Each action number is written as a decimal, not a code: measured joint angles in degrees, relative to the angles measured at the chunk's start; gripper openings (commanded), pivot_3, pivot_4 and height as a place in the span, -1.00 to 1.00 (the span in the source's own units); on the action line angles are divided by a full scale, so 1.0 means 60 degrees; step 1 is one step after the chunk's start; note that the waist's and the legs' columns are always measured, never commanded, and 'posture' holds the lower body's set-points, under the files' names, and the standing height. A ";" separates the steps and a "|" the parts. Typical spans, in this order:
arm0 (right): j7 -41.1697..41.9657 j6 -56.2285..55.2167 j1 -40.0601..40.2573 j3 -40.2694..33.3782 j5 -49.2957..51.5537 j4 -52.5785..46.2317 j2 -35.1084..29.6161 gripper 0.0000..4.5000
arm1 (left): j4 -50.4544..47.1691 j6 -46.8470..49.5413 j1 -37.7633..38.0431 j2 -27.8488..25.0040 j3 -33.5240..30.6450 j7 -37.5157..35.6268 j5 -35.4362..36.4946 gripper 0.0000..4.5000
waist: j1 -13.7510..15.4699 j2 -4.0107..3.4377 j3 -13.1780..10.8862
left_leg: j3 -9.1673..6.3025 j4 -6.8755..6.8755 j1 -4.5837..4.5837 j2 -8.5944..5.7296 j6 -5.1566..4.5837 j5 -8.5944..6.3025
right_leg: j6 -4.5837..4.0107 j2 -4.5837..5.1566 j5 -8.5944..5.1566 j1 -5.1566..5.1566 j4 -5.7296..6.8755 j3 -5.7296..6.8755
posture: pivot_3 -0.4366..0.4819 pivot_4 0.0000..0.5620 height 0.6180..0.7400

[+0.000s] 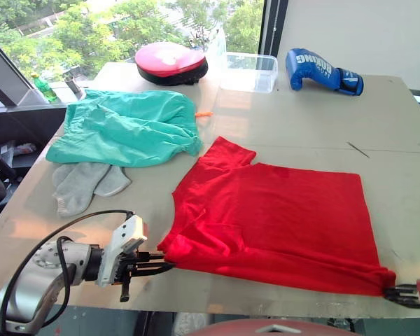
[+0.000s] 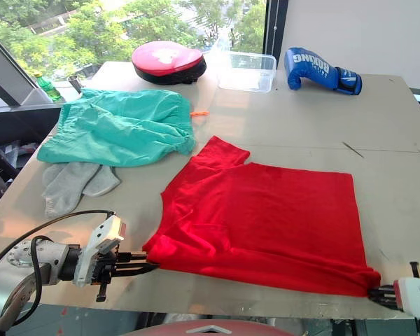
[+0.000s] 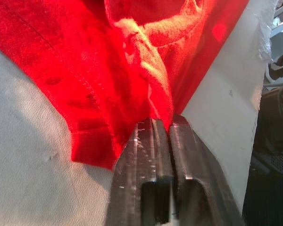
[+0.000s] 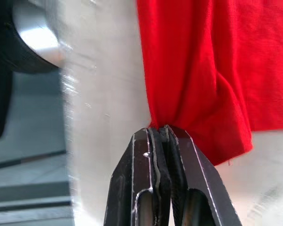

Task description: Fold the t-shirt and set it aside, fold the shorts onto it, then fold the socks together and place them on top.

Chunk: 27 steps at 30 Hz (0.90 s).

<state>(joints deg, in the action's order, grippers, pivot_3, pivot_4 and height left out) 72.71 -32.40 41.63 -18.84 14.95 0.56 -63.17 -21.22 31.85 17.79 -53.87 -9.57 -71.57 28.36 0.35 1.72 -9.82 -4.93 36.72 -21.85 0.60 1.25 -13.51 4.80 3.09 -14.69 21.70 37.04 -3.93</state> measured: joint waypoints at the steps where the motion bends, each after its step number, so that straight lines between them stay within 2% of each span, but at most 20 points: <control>1: 0.0083 0.0109 0.0180 -0.0008 0.0032 -0.0301 0.0021 -1.00 | -0.0004 -0.0070 -0.0006 -0.0018 0.0000 -0.0083 0.0023 -0.11 | -0.0002 -0.0026 -0.0005 | 0.0003 0.0000 0.0001 0.0000 0.0000 0.0000 | 0.0001 0.0000 -0.0001 0.0000 -0.0004 0.0000 | -0.05 -0.47 0.85; 6: -0.0026 0.0515 0.0313 -0.0124 -0.0177 -0.0859 0.0094 -1.00 | 0.0000 -0.0254 0.0032 -0.0185 0.0025 -0.0402 0.0132 0.73 | -0.0004 -0.0058 -0.0003 | 0.0008 0.0002 0.0009 0.0005 0.0000 0.0000 | 0.0001 -0.0001 0.0000 -0.0001 -0.0004 -0.0001 | -0.05 -0.47 0.85; 7: -0.0044 0.0646 0.0330 -0.0164 -0.0222 -0.0976 0.0095 -1.00 | 0.0012 -0.0301 0.0066 -0.0275 0.0041 -0.0508 0.0173 0.99 | -0.0003 -0.0062 0.0000 | 0.0011 0.0002 0.0010 0.0008 0.0000 0.0001 | 0.0001 -0.0001 0.0000 -0.0001 -0.0003 -0.0001 | -0.05 -0.47 0.85; 10: -0.0066 0.0977 0.0462 -0.0320 -0.0258 -0.1211 0.0158 -1.00 | 0.0102 -0.0530 0.0139 -0.0504 0.0070 -0.0662 0.0172 0.99 | -0.0004 -0.0080 0.0008 | 0.0018 0.0001 0.0010 0.0013 0.0000 0.0001 | 0.0001 -0.0001 -0.0001 -0.0001 -0.0003 -0.0001 | -0.05 -0.47 0.85; 11: -0.0064 0.1031 0.0488 -0.0345 -0.0252 -0.1239 0.0192 -0.86 | 0.0169 -0.0601 0.0151 -0.0548 0.0069 -0.0684 0.0167 1.00 | -0.0007 -0.0082 0.0009 | 0.0019 0.0001 0.0010 0.0014 0.0000 0.0001 | 0.0001 -0.0001 -0.0001 0.0000 -0.0003 -0.0001 | -0.05 -0.47 0.85; 13: 0.0039 0.1347 0.0720 -0.0544 -0.0091 -0.1382 0.0289 -0.57 | 0.0454 -0.0836 0.0038 -0.0664 0.0099 -0.0833 0.0166 1.00 | -0.0014 -0.0098 0.0006 | 0.0020 0.0000 0.0007 0.0014 0.0000 0.0001 | 0.0001 -0.0001 -0.0001 0.0002 -0.0004 -0.0001 | -0.05 -0.47 0.85; 17: 0.0378 0.2457 0.1345 -0.1339 0.0953 -0.1790 0.0710 0.26 | 0.1727 -0.1050 -0.0523 -0.1006 -0.0359 -0.1190 0.0216 1.00 | 0.0021 -0.0151 -0.0006 | 0.0020 0.0001 0.0001 0.0020 0.0000 0.0001 | 0.0001 -0.0007 -0.0001 0.0012 -0.0002 0.0002 | -0.05 -0.47 0.85; 19: 0.0285 0.3499 0.1396 -0.1822 0.1902 -0.2239 0.1061 0.74 | 0.2231 -0.0967 -0.0737 -0.1242 -0.0645 -0.1522 0.0362 1.00 | 0.0004 -0.0155 -0.0020 | 0.0021 0.0001 -0.0009 0.0022 0.0000 0.0001 | 0.0001 -0.0008 -0.0001 0.0020 -0.0001 0.0001 | -0.05 -0.47 0.85; 20: 0.0184 0.3989 0.1362 -0.2052 0.2347 -0.2427 0.1182 0.88 | 0.2339 -0.0945 -0.0871 -0.1326 -0.0740 -0.1732 0.0474 1.00 | -0.0009 -0.0150 -0.0027 | 0.0024 0.0002 -0.0015 0.0022 0.0000 0.0000 | 0.0001 -0.0005 -0.0001 0.0023 -0.0003 0.0001 | -0.05 -0.47 0.85; 21: -0.0034 0.4638 0.1226 -0.2327 0.2843 -0.2641 0.1318 0.98 | 0.2402 -0.0862 -0.1133 -0.1398 -0.0836 -0.1994 0.0661 1.00 | -0.0013 -0.0139 -0.0037 | 0.0024 0.0002 -0.0017 0.0021 0.0001 0.0000 | 0.0001 -0.0002 -0.0001 0.0023 -0.0006 0.0001 | -0.05 -0.47 0.85; 25: -0.0732 0.6203 0.0162 -0.2844 0.3718 -0.2799 0.1569 0.98 | 0.2433 0.0046 -0.2632 -0.1515 -0.0943 -0.2566 0.1779 1.00 | -0.0032 -0.0105 -0.0057 | 0.0024 0.0000 -0.0025 0.0015 0.0000 0.0000 | 0.0002 -0.0001 -0.0001 0.0024 -0.0019 0.0004 | -0.05 -0.47 0.85; 27: -0.0766 0.6425 -0.0143 -0.2843 0.3706 -0.2655 0.1597 0.98 | 0.2322 0.0316 -0.2851 -0.1760 -0.0905 -0.2929 0.2095 1.00 | -0.0062 -0.0102 -0.0060 | 0.0025 -0.0012 -0.0037 0.0016 0.0001 0.0000 | 0.0001 -0.0003 0.0000 0.0043 -0.0021 0.0007 | -0.05 -0.47 0.85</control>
<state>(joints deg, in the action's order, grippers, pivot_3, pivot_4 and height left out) 68.11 6.15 40.77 -35.90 37.18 -15.37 -53.59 -7.29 33.74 0.69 -64.43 -15.00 -89.14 40.94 -0.02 1.11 -10.18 -4.78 36.65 -22.07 0.69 1.25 -13.51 4.81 3.07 -14.69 21.96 36.92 -3.88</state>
